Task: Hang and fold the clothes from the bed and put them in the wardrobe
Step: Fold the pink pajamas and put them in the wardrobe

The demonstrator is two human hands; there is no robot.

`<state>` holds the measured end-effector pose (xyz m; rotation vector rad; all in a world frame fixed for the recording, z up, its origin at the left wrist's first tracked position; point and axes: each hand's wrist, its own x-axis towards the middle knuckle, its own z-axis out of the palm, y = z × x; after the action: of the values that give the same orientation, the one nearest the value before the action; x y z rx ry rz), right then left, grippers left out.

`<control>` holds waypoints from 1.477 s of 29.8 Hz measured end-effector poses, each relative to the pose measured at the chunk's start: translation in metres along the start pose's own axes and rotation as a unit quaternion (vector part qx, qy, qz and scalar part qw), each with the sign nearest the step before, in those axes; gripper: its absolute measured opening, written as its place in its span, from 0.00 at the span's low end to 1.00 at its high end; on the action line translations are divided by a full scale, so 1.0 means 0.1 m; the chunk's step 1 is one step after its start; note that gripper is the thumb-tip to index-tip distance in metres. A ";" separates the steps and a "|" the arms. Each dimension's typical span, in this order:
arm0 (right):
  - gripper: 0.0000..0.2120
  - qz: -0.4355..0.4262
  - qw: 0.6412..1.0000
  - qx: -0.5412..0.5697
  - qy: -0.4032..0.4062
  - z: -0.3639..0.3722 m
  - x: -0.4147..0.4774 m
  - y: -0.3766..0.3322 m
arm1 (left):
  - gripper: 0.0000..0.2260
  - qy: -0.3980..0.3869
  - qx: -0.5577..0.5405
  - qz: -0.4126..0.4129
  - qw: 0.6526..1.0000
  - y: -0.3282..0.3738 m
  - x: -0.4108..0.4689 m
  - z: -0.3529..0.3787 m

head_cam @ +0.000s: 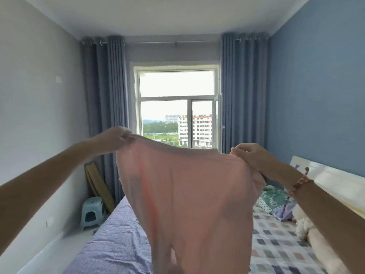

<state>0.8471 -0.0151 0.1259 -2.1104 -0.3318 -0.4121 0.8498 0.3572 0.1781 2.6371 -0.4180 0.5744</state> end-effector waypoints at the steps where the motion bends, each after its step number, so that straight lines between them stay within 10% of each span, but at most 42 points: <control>1: 0.11 -0.010 0.999 0.037 0.009 -0.03 0.02 -0.15 | 0.12 0.034 -0.070 0.002 0.997 0.08 0.04 -0.12; 4: 0.21 0.004 0.988 0.139 -0.073 0.06 -0.04 -0.48 | 0.16 0.085 -0.198 -0.008 0.976 0.34 0.19 -0.26; 8: 0.40 0.040 0.972 0.071 -0.219 0.22 -0.18 -0.60 | 0.13 0.101 -0.012 0.030 0.994 0.31 0.30 -0.41; 13: 0.39 -0.032 0.979 0.169 -0.108 -0.02 -0.22 -0.49 | 0.20 -0.115 -0.061 0.015 0.991 0.31 -0.26 -0.70; 17: 0.20 -0.122 0.944 0.276 -0.135 -0.15 -0.22 -0.41 | 0.13 -0.217 -0.393 0.164 0.878 -0.03 -0.68 -0.64; 21: 0.23 -0.132 0.889 0.313 -0.308 0.14 -0.20 -0.54 | 0.05 -0.298 -0.553 0.234 0.742 0.15 -0.43 -0.15; 24: 0.07 -0.127 0.867 0.367 -0.312 0.63 -0.38 -0.80 | 0.07 -0.277 -0.530 0.204 0.775 0.59 -0.19 0.30; 31: 0.10 -0.087 0.851 0.426 -0.293 0.80 -0.25 -0.69 | 0.11 -0.139 -0.489 0.151 0.848 0.73 -0.02 0.68; 35: 0.11 -0.077 0.907 0.342 -0.234 0.75 -0.15 -0.59 | 0.16 -0.040 -0.423 0.035 0.905 0.51 0.01 1.03; 40: 0.11 -0.051 0.982 0.180 -0.042 0.79 0.07 -0.43 | 0.25 -0.136 -0.509 -0.033 0.849 0.23 -0.26 1.48; 44: 0.12 -0.111 0.989 0.098 -0.017 0.93 0.13 -0.43 | 0.29 0.014 -0.383 -0.036 0.923 0.27 -0.31 1.57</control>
<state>0.8575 0.0865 0.1160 -1.8972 -0.6054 -0.4549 0.8644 0.2700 0.0423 1.8779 -0.4250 0.3257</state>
